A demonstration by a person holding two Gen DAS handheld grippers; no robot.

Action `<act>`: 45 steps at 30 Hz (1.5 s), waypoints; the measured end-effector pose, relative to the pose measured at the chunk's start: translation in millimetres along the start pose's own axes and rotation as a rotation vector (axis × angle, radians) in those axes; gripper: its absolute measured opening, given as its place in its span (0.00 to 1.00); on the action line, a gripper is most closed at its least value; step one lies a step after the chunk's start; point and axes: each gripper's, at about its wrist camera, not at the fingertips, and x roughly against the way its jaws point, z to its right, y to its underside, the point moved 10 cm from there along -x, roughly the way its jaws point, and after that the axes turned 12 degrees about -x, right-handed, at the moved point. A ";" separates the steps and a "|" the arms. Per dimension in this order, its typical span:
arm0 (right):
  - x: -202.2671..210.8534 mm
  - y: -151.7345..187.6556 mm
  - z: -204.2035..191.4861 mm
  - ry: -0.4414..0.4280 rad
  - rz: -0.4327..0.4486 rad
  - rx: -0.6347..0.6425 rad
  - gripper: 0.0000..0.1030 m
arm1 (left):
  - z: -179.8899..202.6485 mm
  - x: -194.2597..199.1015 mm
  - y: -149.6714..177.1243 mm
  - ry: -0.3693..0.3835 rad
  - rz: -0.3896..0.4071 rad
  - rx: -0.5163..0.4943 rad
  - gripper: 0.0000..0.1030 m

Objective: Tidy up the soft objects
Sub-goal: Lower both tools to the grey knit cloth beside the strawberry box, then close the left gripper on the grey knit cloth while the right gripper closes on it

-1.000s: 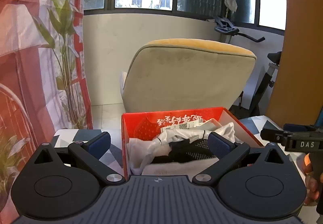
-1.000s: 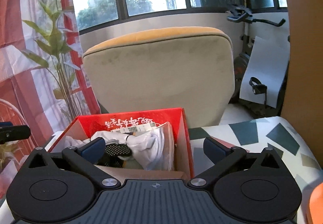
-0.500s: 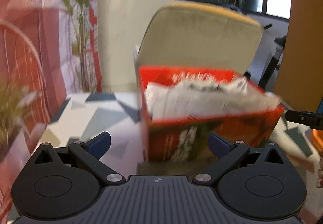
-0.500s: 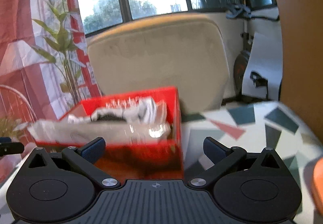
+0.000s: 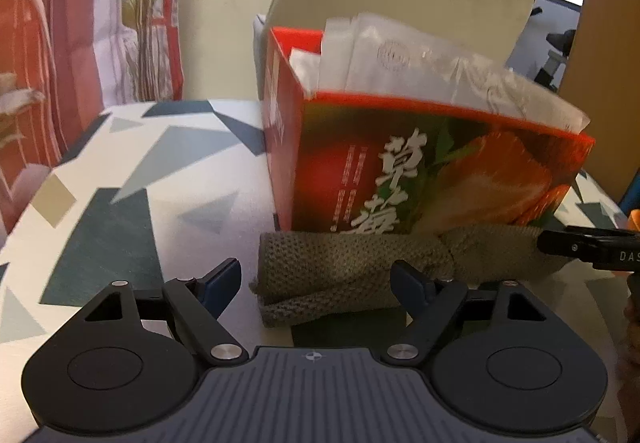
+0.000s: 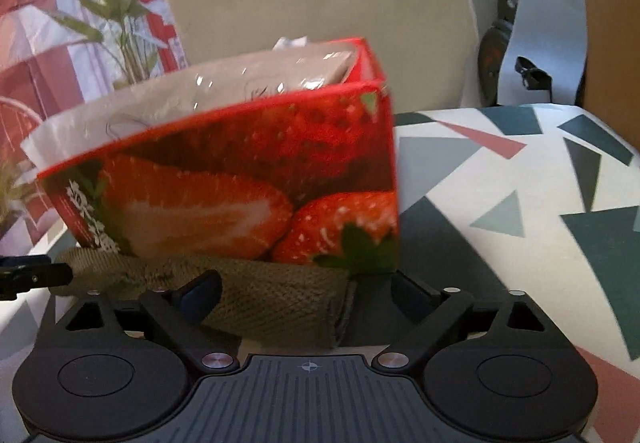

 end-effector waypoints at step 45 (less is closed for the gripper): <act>57.8 13.5 -24.6 -0.104 0.134 0.072 0.11 | 56.7 42.9 11.4 0.158 0.077 0.073 0.07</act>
